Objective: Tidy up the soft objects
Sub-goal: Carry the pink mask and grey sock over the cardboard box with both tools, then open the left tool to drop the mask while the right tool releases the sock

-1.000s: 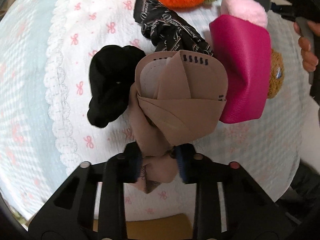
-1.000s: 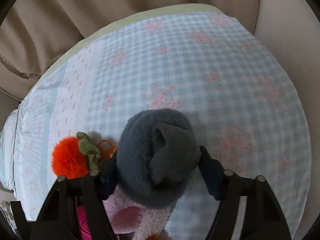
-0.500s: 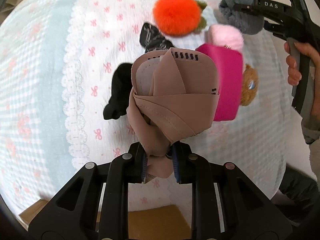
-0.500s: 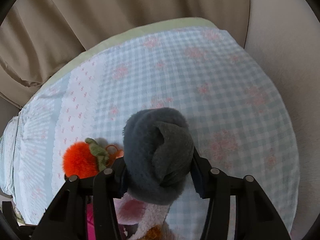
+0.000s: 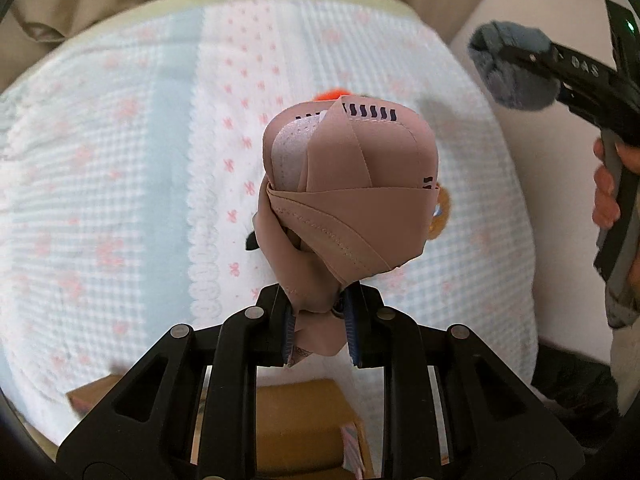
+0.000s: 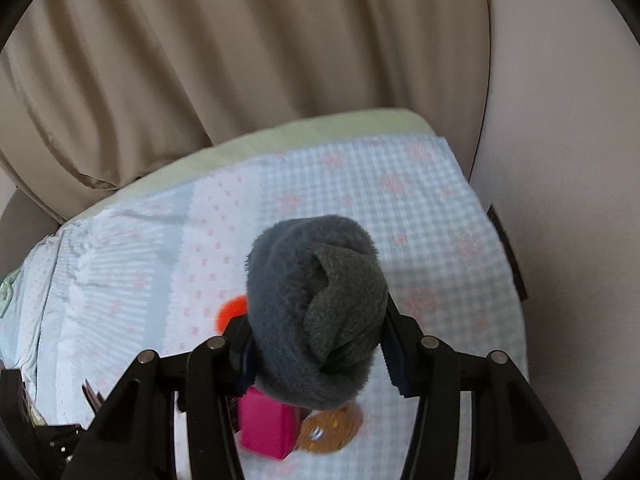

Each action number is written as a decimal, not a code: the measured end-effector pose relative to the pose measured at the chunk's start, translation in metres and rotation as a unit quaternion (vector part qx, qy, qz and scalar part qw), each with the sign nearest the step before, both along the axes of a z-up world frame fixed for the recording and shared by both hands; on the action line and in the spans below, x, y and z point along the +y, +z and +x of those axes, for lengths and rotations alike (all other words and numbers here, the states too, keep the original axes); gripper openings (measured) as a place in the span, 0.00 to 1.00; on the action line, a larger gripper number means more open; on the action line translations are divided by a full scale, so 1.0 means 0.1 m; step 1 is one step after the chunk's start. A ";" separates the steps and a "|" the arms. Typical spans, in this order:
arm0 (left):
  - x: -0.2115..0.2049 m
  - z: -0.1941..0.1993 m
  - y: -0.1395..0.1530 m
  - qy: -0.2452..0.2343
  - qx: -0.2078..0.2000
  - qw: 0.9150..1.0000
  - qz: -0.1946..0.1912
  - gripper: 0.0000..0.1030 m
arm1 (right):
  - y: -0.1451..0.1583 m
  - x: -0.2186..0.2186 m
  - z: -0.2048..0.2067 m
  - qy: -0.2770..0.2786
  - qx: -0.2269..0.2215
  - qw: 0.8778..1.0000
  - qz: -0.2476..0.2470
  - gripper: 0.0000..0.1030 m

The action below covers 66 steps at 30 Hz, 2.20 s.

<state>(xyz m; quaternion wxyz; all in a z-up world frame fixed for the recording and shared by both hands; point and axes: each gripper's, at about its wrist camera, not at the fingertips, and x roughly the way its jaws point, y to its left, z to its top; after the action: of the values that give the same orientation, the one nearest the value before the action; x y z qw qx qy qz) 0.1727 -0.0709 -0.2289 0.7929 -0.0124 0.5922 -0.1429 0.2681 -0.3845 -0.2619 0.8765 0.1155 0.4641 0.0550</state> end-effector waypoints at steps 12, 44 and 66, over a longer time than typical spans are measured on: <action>0.63 -0.87 1.10 0.040 -0.065 0.997 -0.004 0.18 | 1.13 0.40 -0.98 0.035 -0.035 0.999 -0.001 0.46; 1.77 -1.77 -0.56 -0.022 0.109 0.993 0.034 0.18 | -0.13 2.73 -2.99 0.048 0.175 0.983 -0.001 0.46; 1.40 -1.65 -1.47 -0.078 0.145 0.978 0.129 1.00 | -1.24 2.77 -2.55 0.056 0.268 0.962 0.014 1.00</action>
<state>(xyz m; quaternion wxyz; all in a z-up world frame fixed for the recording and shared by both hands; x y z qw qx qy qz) 0.0073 0.0690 -0.3757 0.6798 0.1162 0.7135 -0.1233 0.0132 -0.1078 -0.3864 0.7138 0.1119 0.6871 0.0768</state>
